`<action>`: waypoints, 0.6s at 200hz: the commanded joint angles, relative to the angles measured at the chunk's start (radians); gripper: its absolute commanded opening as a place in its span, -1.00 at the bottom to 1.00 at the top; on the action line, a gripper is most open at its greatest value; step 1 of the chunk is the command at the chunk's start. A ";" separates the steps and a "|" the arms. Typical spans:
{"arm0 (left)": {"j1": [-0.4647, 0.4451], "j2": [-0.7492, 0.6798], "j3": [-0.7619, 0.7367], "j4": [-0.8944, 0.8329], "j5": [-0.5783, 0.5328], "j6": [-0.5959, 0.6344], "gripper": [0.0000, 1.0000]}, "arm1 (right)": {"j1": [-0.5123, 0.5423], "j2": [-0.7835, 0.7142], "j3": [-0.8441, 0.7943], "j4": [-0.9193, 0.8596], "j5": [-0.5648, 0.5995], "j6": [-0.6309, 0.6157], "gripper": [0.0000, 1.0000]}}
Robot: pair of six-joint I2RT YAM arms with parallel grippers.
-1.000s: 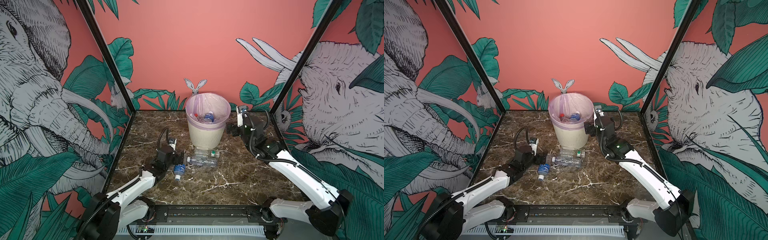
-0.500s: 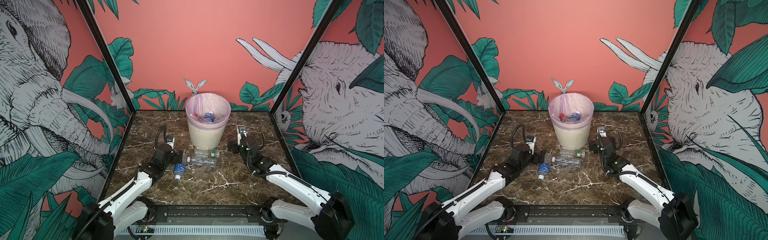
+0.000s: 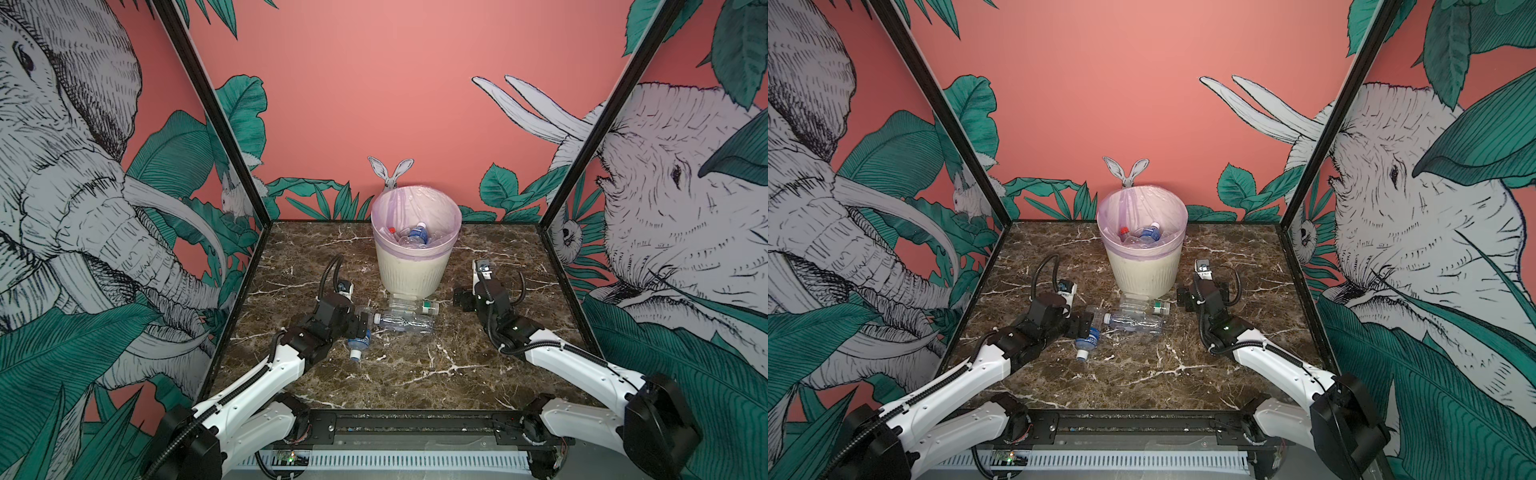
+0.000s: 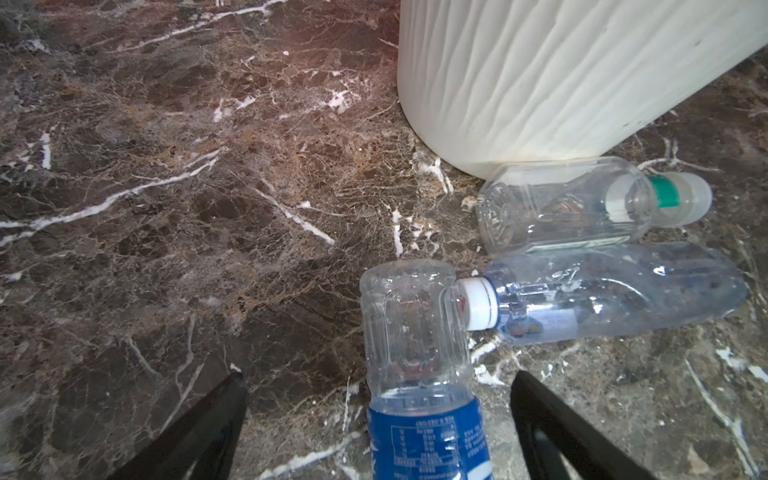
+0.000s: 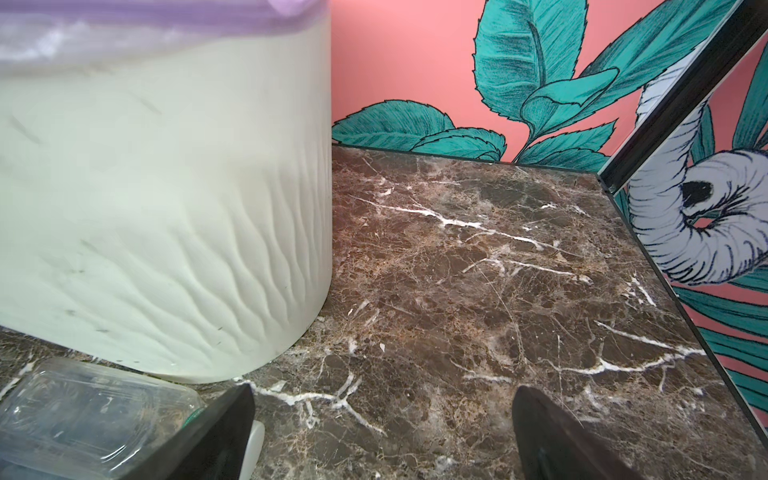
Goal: Throw the plastic bottles in the bin
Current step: 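Lower the right gripper beside the bin while the left gripper nears the blue-label bottle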
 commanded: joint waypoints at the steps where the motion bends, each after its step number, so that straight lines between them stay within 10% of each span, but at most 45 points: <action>1: -0.009 0.009 0.000 -0.040 0.029 -0.042 0.99 | -0.003 0.009 0.027 0.036 0.011 0.025 0.98; 120: -0.026 0.157 0.003 0.001 0.051 -0.054 0.99 | -0.003 0.032 0.037 0.026 0.013 0.028 0.98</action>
